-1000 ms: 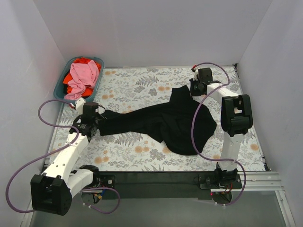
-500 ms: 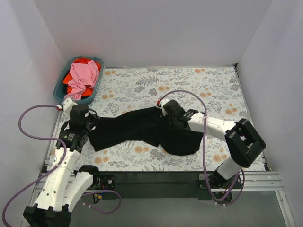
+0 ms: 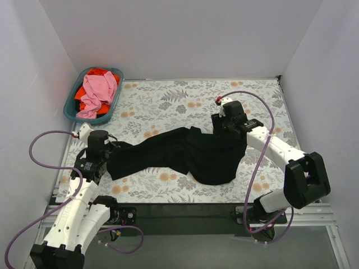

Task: Fold and stack the t-shirts
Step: Flatten the tshirt out

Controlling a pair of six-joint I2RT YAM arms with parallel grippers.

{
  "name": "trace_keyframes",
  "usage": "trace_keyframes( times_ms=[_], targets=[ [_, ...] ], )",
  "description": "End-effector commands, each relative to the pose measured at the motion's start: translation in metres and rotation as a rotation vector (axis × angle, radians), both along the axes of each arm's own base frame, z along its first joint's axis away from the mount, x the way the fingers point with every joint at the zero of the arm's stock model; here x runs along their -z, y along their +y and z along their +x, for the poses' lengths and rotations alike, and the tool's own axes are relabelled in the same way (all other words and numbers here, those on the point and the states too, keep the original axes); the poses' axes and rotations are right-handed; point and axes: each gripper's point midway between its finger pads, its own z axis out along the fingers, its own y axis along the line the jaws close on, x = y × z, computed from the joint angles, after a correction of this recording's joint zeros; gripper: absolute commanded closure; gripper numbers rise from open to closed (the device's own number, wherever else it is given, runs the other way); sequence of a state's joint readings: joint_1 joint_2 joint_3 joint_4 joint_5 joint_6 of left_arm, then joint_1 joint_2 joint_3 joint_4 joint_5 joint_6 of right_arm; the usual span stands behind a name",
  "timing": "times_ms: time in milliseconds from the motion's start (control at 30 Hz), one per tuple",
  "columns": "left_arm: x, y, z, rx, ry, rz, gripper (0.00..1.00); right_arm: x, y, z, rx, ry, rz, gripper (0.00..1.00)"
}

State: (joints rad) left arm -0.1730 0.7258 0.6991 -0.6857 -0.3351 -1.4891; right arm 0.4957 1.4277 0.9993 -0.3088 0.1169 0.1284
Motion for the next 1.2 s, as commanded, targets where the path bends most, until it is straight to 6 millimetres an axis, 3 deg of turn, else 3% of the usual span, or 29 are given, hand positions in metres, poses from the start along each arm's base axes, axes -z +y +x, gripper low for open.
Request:
trace_keyframes(
  times_ms=[0,33,167,333,533,700,933,1167],
  targets=[
    [0.002,0.004,0.003,-0.015,-0.027,0.014,1.0,0.013,0.013,-0.004,-0.049,0.062,0.14,0.42],
    [0.006,0.004,0.003,-0.013,-0.024,0.015,1.0,0.017,0.012,-0.003,-0.06,0.068,0.159,0.42],
    [0.015,0.006,0.004,-0.011,-0.021,0.036,1.0,0.016,0.039,-0.001,-0.217,0.062,0.237,0.4],
    [0.023,0.008,0.004,-0.01,-0.019,0.051,1.0,0.014,0.062,0.029,-0.334,0.018,0.251,0.3],
    [0.023,0.011,0.005,-0.021,-0.023,0.063,1.0,0.016,0.084,0.057,-0.383,0.023,0.282,0.27],
    [0.022,0.011,0.005,-0.023,-0.024,0.063,1.0,0.022,0.102,0.057,-0.479,0.056,0.336,0.27],
    [0.023,0.01,0.006,-0.016,-0.026,0.062,1.0,0.035,0.105,0.047,-0.512,0.105,0.36,0.27],
    [0.022,0.009,0.007,-0.013,-0.03,0.06,1.0,0.034,0.107,0.035,-0.553,0.125,0.38,0.3]
  ],
)
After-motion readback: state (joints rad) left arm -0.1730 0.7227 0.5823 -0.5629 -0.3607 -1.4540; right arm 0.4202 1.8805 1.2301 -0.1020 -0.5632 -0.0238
